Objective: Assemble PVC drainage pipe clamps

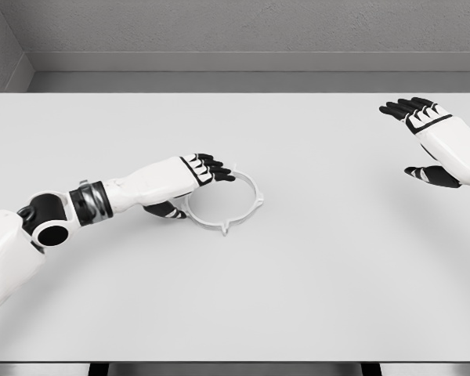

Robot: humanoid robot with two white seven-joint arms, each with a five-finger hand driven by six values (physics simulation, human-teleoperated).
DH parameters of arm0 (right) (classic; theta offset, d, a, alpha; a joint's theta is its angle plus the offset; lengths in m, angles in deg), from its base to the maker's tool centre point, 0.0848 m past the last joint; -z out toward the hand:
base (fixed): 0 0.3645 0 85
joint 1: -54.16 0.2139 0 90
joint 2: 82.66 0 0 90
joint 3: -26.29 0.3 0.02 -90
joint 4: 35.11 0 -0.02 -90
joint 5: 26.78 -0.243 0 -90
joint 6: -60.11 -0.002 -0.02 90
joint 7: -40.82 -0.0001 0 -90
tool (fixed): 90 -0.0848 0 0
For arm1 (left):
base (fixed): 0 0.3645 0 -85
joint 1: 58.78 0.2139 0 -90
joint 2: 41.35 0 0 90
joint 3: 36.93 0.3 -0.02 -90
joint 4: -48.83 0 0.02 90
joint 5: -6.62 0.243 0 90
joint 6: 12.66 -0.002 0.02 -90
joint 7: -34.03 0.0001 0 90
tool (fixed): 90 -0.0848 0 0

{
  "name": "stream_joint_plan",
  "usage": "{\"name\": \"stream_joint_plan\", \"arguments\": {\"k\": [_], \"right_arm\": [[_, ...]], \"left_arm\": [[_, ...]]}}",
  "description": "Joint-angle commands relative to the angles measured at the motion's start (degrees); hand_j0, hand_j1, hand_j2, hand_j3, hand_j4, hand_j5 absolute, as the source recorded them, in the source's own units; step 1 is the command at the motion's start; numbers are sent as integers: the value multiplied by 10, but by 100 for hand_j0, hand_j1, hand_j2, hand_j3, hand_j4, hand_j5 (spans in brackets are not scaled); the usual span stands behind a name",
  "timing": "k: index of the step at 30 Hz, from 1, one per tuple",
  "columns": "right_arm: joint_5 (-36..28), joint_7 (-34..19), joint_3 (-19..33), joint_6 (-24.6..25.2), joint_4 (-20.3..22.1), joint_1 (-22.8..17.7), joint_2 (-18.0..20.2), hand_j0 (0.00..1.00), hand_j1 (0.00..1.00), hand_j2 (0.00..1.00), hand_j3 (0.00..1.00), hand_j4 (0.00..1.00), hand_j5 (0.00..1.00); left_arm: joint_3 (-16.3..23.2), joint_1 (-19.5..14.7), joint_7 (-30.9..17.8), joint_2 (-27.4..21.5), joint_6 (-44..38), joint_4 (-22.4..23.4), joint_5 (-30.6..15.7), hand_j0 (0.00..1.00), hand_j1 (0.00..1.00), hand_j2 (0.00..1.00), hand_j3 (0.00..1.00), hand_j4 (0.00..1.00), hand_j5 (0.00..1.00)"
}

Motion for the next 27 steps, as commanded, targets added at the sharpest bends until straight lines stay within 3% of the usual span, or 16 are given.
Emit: {"name": "stream_joint_plan", "arguments": {"k": [1,27], "right_arm": [[-4,1,0,1,0,0,0,100,100,100,100,100,100],[-4,0,0,1,1,-1,1,100,100,100,100,100,100]], "left_arm": [[1,1,0,0,-1,0,-3,100,100,100,100,100,100],[8,-5,-14,19,-1,11,-2,100,100,100,100,100,100]]}}
